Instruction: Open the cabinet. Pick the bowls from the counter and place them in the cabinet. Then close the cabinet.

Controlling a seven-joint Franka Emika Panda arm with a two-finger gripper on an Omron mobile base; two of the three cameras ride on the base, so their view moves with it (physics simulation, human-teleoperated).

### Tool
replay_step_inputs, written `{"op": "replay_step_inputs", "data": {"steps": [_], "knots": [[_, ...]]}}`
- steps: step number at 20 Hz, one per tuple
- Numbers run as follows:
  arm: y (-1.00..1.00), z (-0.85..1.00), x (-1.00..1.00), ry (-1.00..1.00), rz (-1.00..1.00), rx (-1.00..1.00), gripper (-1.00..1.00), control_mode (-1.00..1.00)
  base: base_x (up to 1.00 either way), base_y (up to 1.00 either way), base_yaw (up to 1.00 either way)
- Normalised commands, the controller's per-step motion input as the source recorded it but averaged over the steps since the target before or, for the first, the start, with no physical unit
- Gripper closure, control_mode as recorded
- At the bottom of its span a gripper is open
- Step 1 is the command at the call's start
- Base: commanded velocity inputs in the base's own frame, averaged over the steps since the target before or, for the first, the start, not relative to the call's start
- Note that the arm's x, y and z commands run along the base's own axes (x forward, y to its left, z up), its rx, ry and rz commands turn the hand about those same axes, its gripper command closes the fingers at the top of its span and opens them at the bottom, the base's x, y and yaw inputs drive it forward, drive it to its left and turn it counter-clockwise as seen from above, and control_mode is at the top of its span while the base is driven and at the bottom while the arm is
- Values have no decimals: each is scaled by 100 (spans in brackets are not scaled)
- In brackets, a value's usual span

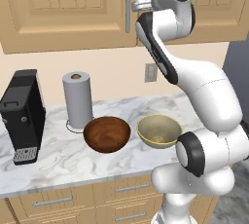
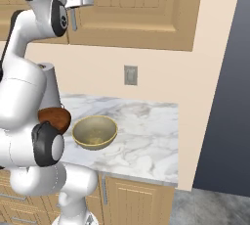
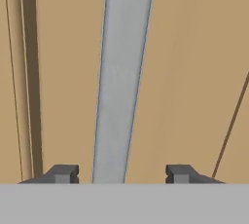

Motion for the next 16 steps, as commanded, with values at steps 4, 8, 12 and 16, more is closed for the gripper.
{"op": "replay_step_inputs", "data": {"steps": [4,8,12,16], "knots": [[2,-69,49,0,8,21,100,-100,0,0,0],[12,-60,58,0,1,14,100,-100,0,0,0],[14,-62,68,-1,4,7,100,-100,0,0,0],[39,-64,53,-3,3,3,100,-100,0,0,0]]}}
